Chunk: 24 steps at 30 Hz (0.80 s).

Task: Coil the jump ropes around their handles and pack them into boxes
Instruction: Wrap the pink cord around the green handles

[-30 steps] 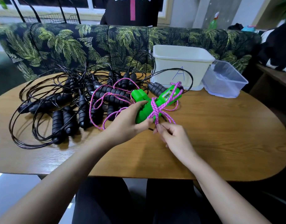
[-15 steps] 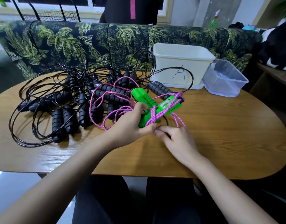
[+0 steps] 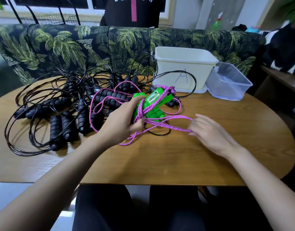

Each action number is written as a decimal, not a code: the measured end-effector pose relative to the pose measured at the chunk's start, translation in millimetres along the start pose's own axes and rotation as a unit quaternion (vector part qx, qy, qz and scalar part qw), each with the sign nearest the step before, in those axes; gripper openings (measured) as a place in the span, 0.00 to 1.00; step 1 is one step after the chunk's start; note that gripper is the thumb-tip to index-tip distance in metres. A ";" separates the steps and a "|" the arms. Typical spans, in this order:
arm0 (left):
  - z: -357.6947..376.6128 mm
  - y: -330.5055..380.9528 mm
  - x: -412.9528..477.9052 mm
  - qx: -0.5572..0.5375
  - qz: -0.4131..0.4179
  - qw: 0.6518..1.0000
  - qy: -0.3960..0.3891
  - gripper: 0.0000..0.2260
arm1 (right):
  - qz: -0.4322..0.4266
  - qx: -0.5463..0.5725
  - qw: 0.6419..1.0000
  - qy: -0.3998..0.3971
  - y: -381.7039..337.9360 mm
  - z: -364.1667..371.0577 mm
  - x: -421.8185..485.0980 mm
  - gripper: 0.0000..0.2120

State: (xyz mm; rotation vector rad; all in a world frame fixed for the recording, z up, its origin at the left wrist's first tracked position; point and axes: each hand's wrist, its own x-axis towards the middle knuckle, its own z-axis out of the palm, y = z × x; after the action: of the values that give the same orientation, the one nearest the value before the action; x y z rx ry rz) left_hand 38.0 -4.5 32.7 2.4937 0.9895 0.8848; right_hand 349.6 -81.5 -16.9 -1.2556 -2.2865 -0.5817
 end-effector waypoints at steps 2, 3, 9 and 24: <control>0.0 -0.1 1.6 0.005 0.020 1.000 0.010 0.26 | 0.008 -0.011 1.000 -0.018 14.2 -4.8 -2.6 0.14; -0.3 -0.8 2.8 0.015 0.033 0.999 0.012 0.27 | 0.013 -0.015 0.999 -0.026 18.5 -5.9 -2.4 0.13; 0.9 -4.2 3.1 0.146 0.222 0.963 -0.040 0.26 | 0.142 0.025 0.988 -0.052 34.1 -7.4 15.6 0.26; 27.8 16.2 -2.1 0.476 0.103 0.872 -0.044 0.32 | 0.182 0.099 0.976 0.069 -59.2 -36.5 95.5 0.18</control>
State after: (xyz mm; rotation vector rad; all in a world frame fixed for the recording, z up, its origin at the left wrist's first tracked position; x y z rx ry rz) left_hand 63.0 -19.2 18.6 3.4609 1.3782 0.3254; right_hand 260.5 -68.0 59.5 -1.4391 -1.8844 -0.2908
